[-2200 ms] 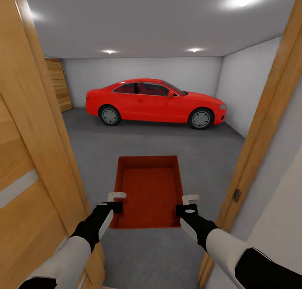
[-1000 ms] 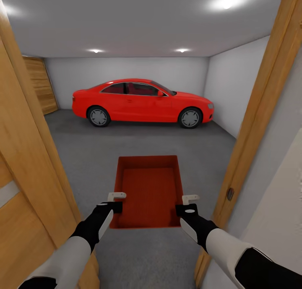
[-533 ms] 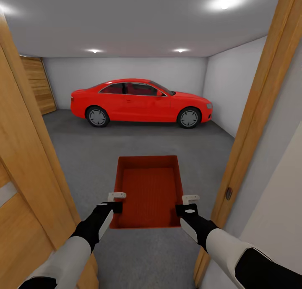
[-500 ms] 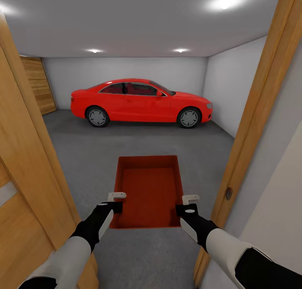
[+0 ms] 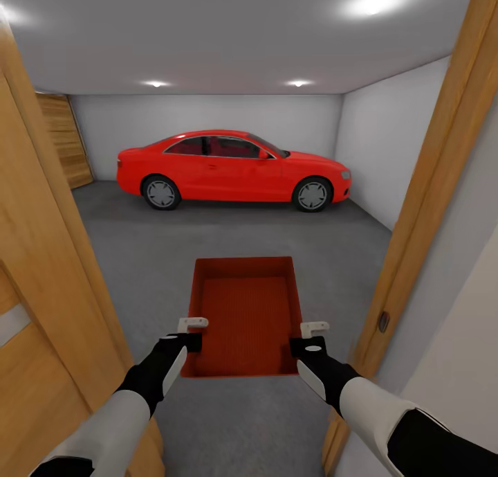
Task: Move the two storage containers from the living room to the garage. In the garage, place one container on the floor and stack the other container on top of it (either order is fine).
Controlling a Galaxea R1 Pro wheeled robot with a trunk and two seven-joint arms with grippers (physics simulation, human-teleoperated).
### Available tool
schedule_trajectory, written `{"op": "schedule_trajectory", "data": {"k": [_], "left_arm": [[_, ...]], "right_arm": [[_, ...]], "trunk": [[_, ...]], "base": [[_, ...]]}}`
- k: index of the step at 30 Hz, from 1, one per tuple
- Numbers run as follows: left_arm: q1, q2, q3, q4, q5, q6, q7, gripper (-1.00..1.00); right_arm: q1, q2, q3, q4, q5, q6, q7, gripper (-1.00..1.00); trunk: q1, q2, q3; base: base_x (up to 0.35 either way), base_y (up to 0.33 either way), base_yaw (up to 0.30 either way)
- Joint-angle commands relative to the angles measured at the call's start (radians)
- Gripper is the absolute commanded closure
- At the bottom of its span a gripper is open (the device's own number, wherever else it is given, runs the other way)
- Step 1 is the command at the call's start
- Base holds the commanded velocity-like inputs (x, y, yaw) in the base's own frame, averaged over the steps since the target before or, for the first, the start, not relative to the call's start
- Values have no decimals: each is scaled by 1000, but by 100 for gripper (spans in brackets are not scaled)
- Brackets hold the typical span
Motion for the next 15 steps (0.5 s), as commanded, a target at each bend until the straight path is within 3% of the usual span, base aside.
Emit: {"op": "schedule_trajectory", "data": {"k": [1, 15], "left_arm": [[0, -4, -5, 1, 11, 5, 11, 100], [1, -4, -5, 1, 10, 5, 11, 100]], "right_arm": [[-2, 0, -21, -13, 25, 9, -76, 100], [-2, 0, -21, -13, 25, 9, -76, 100]], "trunk": [[1, -2, -2], [1, -2, -2]], "base": [[134, 198, 0], [33, 42, 0]]}}
